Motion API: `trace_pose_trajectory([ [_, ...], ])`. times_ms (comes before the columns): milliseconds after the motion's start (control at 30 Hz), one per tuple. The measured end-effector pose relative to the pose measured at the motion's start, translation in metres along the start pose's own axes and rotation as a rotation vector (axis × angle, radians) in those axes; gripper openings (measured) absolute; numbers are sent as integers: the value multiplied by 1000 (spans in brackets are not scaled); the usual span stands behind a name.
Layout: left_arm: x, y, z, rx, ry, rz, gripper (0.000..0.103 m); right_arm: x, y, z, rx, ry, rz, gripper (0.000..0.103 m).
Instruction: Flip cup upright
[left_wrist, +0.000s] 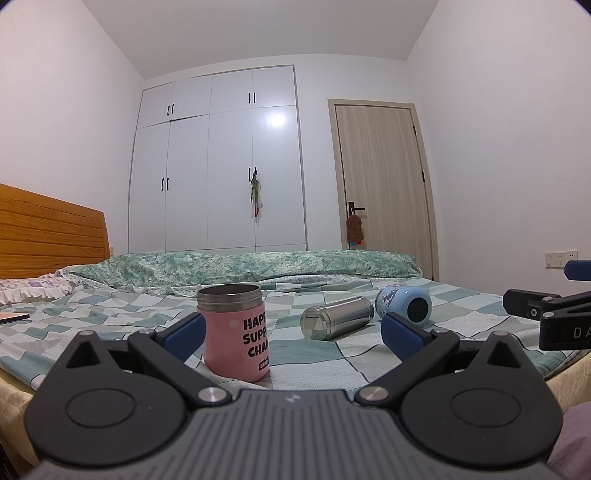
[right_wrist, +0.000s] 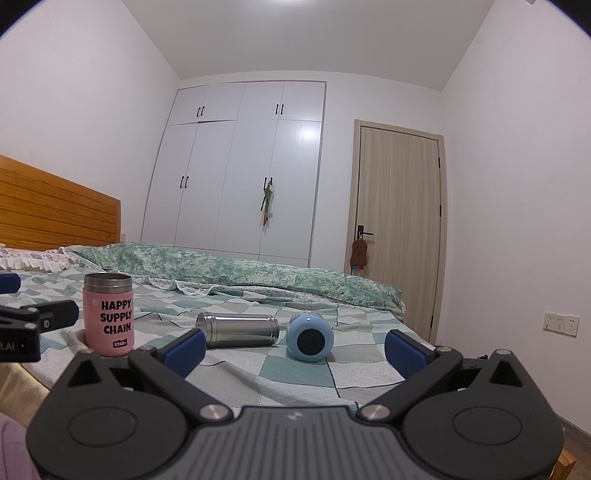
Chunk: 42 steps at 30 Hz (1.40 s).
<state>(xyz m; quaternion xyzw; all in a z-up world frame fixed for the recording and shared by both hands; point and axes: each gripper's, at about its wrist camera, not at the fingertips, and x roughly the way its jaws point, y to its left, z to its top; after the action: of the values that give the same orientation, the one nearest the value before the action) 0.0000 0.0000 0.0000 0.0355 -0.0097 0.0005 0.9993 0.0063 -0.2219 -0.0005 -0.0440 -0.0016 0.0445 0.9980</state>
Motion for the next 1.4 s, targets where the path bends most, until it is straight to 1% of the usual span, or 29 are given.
trace_pose_trajectory([
  [567, 1, -2, 1, 5, 7, -2, 103, -1, 0, 0, 3, 4, -1, 103],
  [700, 3, -15, 7, 31, 24, -37, 103, 0, -1, 6, 24, 23, 15, 103],
  [800, 13, -21, 16, 33, 46, -84, 103, 5, -10, 10, 57, 47, 38, 103],
  [967, 46, -29, 43, 54, 67, -147, 103, 24, -32, 27, 63, 64, 70, 103],
  [1067, 76, -34, 60, 73, 95, -194, 103, 44, -44, 37, 53, 69, 82, 103],
  [1167, 110, -42, 75, 109, 151, -232, 103, 67, -57, 46, 31, 78, 97, 103],
  [1300, 165, -57, 92, 186, 237, -278, 103, 107, -75, 57, 5, 122, 135, 103],
  [1400, 206, -66, 99, 242, 331, -305, 103, 139, -86, 62, -27, 155, 159, 103],
])
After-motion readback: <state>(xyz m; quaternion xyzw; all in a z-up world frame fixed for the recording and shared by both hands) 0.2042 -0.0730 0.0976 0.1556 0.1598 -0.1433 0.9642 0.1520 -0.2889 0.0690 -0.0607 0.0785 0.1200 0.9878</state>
